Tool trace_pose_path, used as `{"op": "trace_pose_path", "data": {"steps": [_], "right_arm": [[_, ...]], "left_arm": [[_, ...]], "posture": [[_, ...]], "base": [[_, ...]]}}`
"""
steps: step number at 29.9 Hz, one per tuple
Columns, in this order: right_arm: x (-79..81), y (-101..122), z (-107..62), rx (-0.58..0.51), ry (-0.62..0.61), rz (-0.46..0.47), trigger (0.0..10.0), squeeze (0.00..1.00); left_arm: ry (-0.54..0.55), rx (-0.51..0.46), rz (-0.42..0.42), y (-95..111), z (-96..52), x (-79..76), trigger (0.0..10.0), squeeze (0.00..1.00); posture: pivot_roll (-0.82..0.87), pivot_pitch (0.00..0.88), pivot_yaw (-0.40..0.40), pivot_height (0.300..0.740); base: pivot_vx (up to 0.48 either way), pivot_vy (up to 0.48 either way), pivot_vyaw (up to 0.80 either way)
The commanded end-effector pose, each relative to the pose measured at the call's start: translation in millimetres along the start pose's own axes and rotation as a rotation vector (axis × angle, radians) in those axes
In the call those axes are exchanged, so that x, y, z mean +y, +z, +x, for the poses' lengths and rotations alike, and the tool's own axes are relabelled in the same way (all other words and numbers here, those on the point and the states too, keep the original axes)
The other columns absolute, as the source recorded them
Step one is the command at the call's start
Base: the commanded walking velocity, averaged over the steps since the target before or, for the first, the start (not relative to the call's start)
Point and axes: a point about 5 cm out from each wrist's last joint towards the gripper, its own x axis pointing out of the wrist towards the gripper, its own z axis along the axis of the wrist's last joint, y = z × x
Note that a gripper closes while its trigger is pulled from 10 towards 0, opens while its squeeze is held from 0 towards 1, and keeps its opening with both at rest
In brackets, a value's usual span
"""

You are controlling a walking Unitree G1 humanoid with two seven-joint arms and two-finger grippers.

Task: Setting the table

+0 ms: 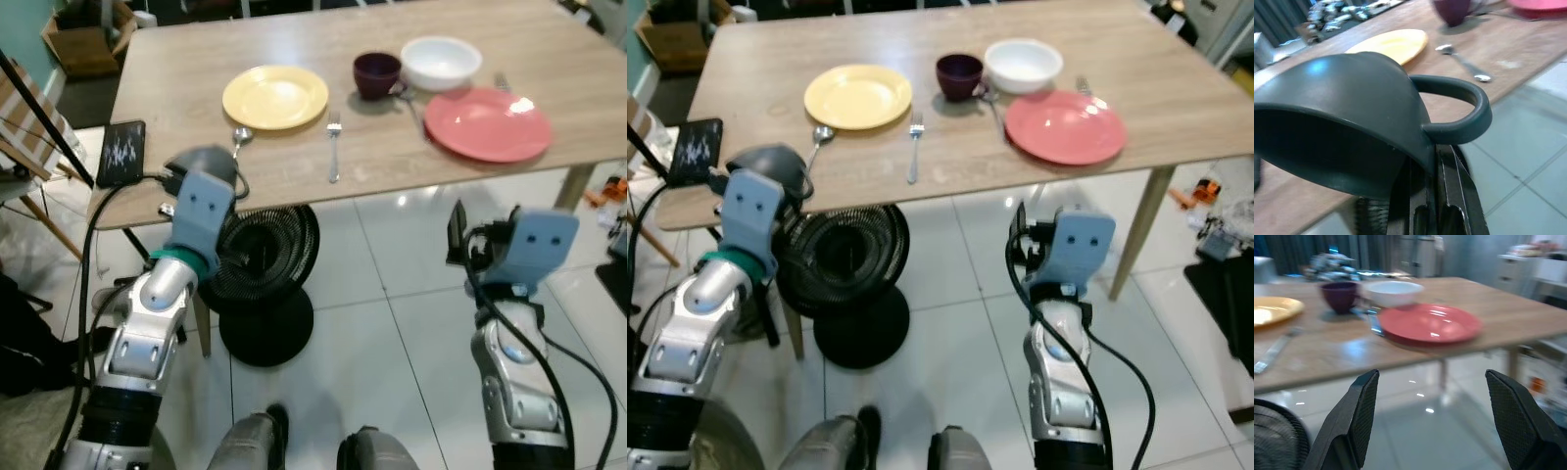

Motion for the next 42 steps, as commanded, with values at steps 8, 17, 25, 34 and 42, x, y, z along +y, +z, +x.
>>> {"op": "trace_pose_path", "data": {"steps": [8, 17, 25, 34, 42], "right_arm": [[0.2, -2.6, -2.6, 0.014, -0.005, -0.008, 10.0, 0.00], [-0.5, -1.8, -1.7, 0.012, -0.005, -0.011, 10.0, 0.00], [-0.5, -0.9, -1.4, 0.007, 0.004, -0.011, 10.0, 0.00], [-0.3, -1.4, -2.4, 0.011, 0.006, -0.012, 10.0, 0.00], [-1.4, -1.9, -2.6, 0.014, 0.006, -0.016, 10.0, 0.00]], "left_arm": [[-0.005, 0.005, 0.010, -1.1, 0.8, -0.9, 10.0, 0.00], [-0.006, 0.003, 0.007, -0.8, 2.2, -2.3, 10.0, 0.00], [-0.010, 0.001, 0.002, -1.2, 3.2, -4.4, 10.0, 0.00], [-0.012, 0.002, 0.000, -1.4, 3.0, -6.2, 10.0, 0.00], [-0.013, 0.001, -0.003, -1.7, 3.4, -7.3, 10.0, 0.00]], "posture": [[-0.03, 0.031, 0.071, 0.740], [-0.03, 0.031, 0.066, 0.740], [-0.04, 0.031, 0.065, 0.740], [-0.04, 0.034, 0.063, 0.740], [-0.04, 0.031, 0.059, 0.740]], "base": [[-0.378, 0.000, 0.00], [-0.379, 0.000, 0.00], [-0.387, 0.000, 0.00], [-0.391, 0.000, 0.00], [-0.392, 0.000, 0.00]]}}
